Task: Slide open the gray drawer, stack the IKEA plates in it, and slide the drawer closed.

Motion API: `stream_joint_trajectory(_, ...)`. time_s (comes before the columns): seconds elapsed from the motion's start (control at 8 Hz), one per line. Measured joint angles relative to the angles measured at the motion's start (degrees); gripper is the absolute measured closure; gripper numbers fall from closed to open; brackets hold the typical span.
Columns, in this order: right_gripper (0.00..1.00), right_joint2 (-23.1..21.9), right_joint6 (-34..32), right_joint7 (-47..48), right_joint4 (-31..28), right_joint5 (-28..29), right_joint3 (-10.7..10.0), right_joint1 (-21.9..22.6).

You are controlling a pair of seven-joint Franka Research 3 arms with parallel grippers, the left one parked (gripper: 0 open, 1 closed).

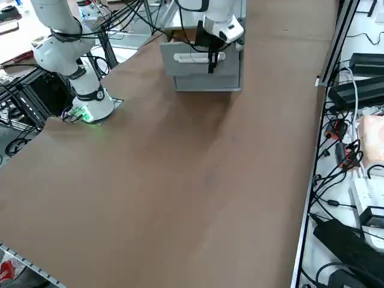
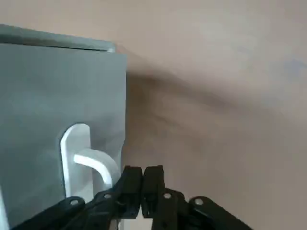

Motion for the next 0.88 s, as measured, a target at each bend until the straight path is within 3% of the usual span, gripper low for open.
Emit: stream_joint_trajectory(0.88, 0.99, 0.06, 3.09, 10.62, -1.05, 4.14, -0.04, 7.83)
